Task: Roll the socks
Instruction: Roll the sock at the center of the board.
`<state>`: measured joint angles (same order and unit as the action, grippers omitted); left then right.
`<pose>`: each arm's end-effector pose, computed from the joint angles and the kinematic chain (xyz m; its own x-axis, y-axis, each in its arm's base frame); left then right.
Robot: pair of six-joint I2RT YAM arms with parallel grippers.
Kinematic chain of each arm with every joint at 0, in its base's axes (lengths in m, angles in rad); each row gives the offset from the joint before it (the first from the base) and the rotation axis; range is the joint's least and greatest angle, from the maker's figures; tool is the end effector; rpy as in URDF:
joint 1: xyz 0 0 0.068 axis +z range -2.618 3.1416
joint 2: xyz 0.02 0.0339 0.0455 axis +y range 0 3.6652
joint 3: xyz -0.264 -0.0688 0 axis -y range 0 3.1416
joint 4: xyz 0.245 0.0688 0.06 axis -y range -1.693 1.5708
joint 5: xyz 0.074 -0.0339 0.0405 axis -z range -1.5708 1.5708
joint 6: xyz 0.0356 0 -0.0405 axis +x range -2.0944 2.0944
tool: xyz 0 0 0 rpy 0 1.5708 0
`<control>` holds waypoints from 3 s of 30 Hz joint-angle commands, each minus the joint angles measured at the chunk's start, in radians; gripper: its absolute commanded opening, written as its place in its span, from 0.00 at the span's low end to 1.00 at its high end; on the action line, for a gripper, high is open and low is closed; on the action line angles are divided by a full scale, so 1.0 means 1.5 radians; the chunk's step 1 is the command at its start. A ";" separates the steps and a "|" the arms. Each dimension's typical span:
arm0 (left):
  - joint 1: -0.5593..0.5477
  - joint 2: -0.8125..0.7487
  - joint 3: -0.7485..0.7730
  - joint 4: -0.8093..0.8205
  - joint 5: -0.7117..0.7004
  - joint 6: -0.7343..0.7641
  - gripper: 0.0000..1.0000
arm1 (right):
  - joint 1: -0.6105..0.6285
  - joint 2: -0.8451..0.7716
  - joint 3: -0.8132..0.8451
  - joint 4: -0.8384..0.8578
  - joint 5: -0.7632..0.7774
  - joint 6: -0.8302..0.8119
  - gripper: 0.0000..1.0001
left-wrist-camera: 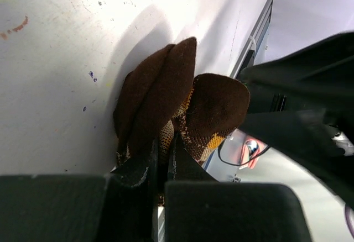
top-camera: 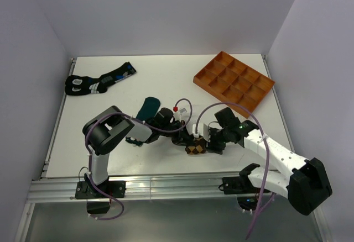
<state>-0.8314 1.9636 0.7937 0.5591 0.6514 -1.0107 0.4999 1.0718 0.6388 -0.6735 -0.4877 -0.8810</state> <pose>0.2237 -0.2774 0.0966 -0.9867 0.0821 -0.1406 0.1626 0.4487 -0.8788 0.1574 0.1050 0.2027 -0.0307 -0.7932 -0.6082 -0.9920 0.0988 -0.0788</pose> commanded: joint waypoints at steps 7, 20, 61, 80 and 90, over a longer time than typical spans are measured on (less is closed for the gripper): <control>-0.009 0.068 -0.029 -0.220 -0.054 0.049 0.00 | 0.088 -0.090 -0.081 0.130 0.063 -0.012 0.64; -0.009 0.077 -0.029 -0.213 -0.052 0.049 0.00 | 0.132 -0.231 -0.109 0.158 0.113 0.020 0.66; -0.002 -0.002 -0.053 -0.166 -0.041 0.014 0.16 | 0.160 0.116 -0.052 0.208 0.086 0.038 0.19; -0.012 -0.271 -0.200 -0.023 -0.340 0.058 0.48 | -0.013 0.416 0.209 -0.106 -0.045 -0.020 0.14; -0.067 -0.297 -0.178 0.007 -0.415 0.198 0.51 | -0.036 0.560 0.332 -0.208 -0.071 -0.013 0.15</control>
<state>-0.9089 1.5116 0.4889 0.5156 0.0753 -0.8219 0.4603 1.8347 1.1255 -0.9524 -0.7143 -0.8799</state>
